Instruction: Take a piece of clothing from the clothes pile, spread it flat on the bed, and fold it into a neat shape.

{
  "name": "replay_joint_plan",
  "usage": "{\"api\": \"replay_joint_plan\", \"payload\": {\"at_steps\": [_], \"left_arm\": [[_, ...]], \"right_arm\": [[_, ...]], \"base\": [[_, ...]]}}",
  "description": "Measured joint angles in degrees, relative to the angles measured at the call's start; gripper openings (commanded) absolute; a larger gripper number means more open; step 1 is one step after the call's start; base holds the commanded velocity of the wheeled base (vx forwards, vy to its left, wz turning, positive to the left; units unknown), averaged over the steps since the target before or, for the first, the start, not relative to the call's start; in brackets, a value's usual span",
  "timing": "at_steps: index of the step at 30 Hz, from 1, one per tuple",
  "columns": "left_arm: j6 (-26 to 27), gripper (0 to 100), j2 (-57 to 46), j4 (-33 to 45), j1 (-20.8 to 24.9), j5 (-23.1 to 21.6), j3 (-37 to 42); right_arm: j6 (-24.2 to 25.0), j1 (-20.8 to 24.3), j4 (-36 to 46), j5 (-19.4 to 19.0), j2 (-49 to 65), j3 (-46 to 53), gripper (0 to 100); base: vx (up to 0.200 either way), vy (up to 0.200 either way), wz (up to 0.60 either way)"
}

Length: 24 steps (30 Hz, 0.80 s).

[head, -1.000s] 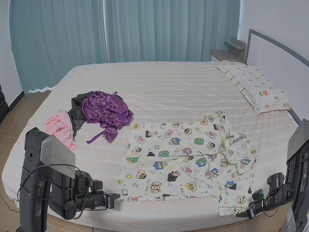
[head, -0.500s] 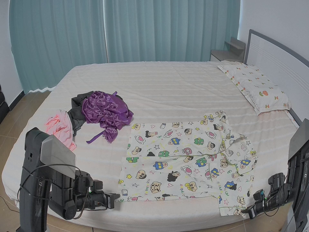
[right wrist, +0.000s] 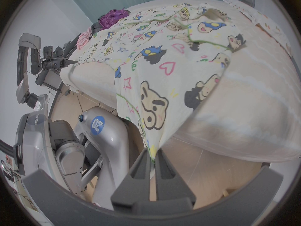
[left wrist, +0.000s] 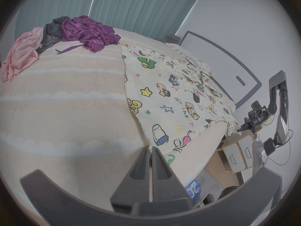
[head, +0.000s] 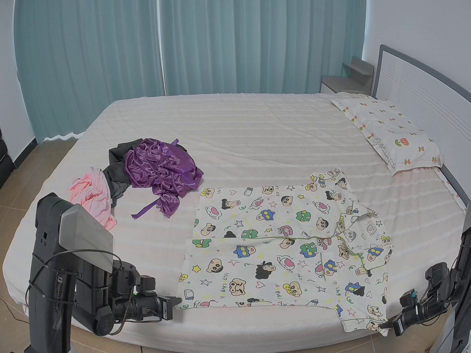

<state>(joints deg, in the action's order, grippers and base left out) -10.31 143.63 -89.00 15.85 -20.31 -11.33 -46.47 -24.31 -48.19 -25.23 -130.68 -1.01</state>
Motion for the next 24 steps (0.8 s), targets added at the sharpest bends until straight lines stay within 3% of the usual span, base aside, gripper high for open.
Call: {"api": "replay_joint_plan", "payload": {"at_steps": [8,13,24], "left_arm": [[2.24,0,-1.54,-0.01,0.13,-0.24,2.79],[7.19,0,-2.17,-0.01,0.2,-0.46,5.32],[9.72,0,-2.51,0.0,0.4,-0.38,8.57]], "right_arm": [[-4.9,-5.32,4.53,-0.11,1.57,0.0,0],[-5.75,-6.14,5.61,-0.13,1.99,0.0,0],[-10.15,-8.29,12.4,-0.38,4.14,0.0,0]], "base": [[0.0,0.0,0.0],[0.0,0.0,0.0],[0.0,0.0,0.0]]}}
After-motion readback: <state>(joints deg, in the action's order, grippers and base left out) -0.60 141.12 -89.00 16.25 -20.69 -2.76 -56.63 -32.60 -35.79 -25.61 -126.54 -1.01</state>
